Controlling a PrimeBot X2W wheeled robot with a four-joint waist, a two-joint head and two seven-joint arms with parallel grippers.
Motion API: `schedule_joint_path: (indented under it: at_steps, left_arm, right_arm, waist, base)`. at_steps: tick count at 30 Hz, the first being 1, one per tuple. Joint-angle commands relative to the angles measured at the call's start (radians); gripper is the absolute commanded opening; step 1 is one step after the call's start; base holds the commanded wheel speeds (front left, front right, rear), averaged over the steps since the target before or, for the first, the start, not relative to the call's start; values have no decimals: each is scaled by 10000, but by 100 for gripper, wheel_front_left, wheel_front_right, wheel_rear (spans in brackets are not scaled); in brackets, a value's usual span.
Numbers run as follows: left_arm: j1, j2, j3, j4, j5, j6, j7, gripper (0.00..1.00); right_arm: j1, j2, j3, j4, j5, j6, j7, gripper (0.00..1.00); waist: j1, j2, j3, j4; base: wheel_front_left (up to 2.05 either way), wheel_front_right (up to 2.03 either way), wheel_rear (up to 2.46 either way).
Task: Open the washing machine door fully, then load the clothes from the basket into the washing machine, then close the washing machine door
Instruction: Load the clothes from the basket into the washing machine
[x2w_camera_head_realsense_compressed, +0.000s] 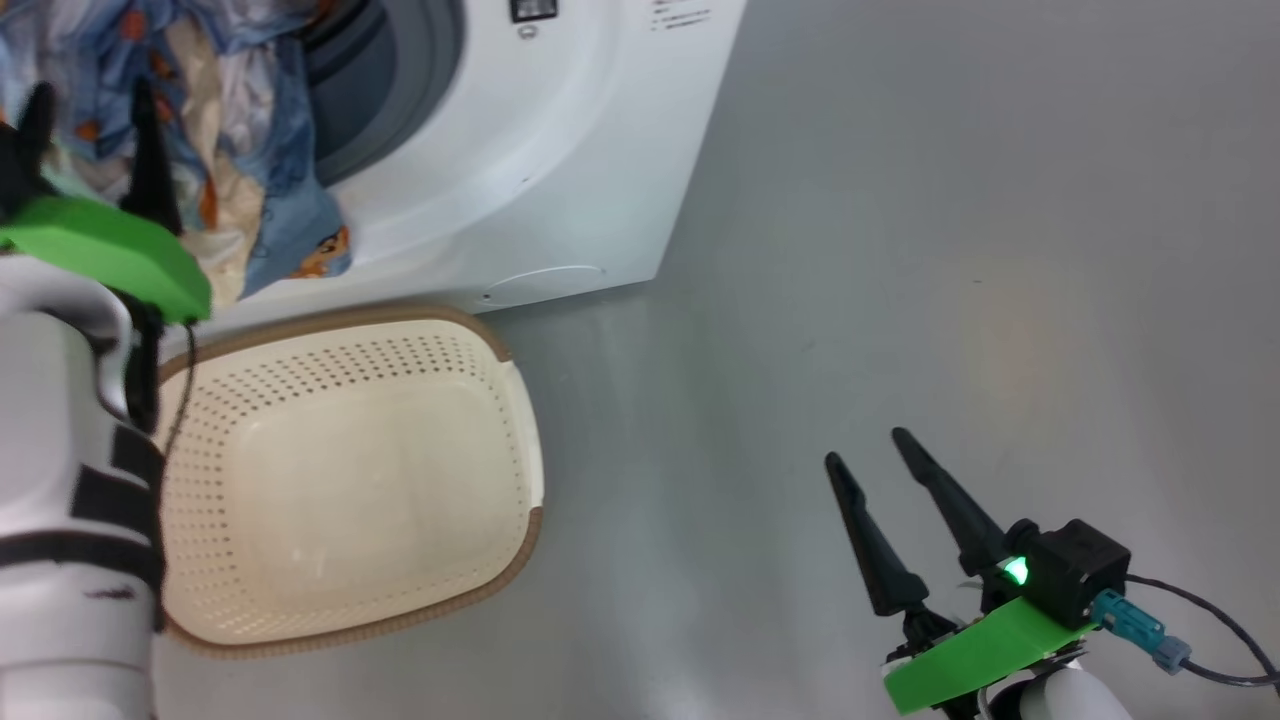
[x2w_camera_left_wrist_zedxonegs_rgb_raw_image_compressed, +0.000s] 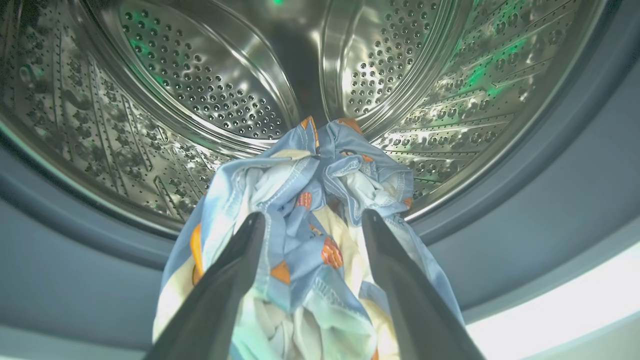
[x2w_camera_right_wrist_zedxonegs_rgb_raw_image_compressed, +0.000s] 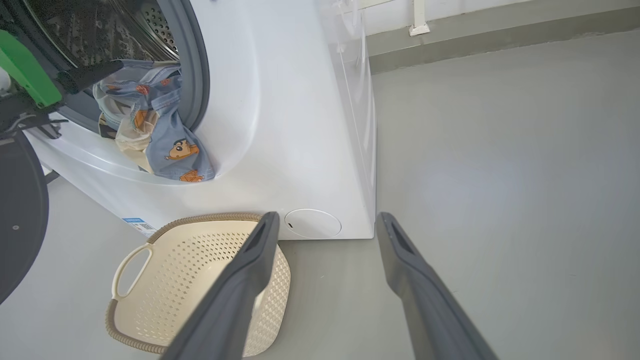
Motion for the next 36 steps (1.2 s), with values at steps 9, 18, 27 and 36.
schedule_joint_path:
  at_steps: [9,18,27,36]
  left_arm:
    - [2675,-368,223,-2874,-305,32,-53,100]
    - [5146,-662,549,-5064,-672,263,-53,100]
    - [7228,-890,534,-6781,-995,493,250,100]
    - [8715,-1015,312,-8362,-1182,792,765,100]
  right_arm:
    - [-245,-143,-204,-332,-158,17,-48,100]
    - [-445,-246,-528,-466,-258,17,-48,100]
    - [-315,-386,-811,-461,-315,17,-48,100]
    - [-106,-403,-990,-441,-336,17,-48,100]
  waist:
    - [0,-1,-51,958]
    - [0,-1,94,1380]
    - [0,-1,-122,1530]
    - [0,-1,-423,1670]
  base:
    - [0,0,0]
    - [0,0,0]
    - [0,0,0]
    - [0,0,0]
